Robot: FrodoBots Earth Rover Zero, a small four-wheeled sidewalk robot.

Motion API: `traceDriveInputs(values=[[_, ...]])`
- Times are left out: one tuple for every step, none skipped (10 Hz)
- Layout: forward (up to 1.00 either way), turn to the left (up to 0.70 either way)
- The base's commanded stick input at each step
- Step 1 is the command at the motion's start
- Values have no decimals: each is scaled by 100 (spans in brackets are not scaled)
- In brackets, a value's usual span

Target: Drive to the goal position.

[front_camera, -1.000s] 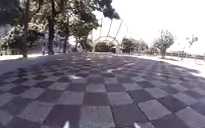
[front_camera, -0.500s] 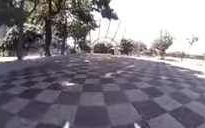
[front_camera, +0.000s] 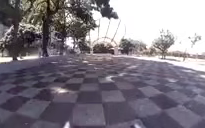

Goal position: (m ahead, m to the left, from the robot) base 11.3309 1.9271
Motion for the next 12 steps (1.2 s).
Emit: traceDriveInputs(values=[[70, 0], [70, 0], [70, 0], [70, 0], [70, 0], [70, 0], [70, 0], [70, 0], [70, 0], [70, 0], [70, 0], [70, 0]])
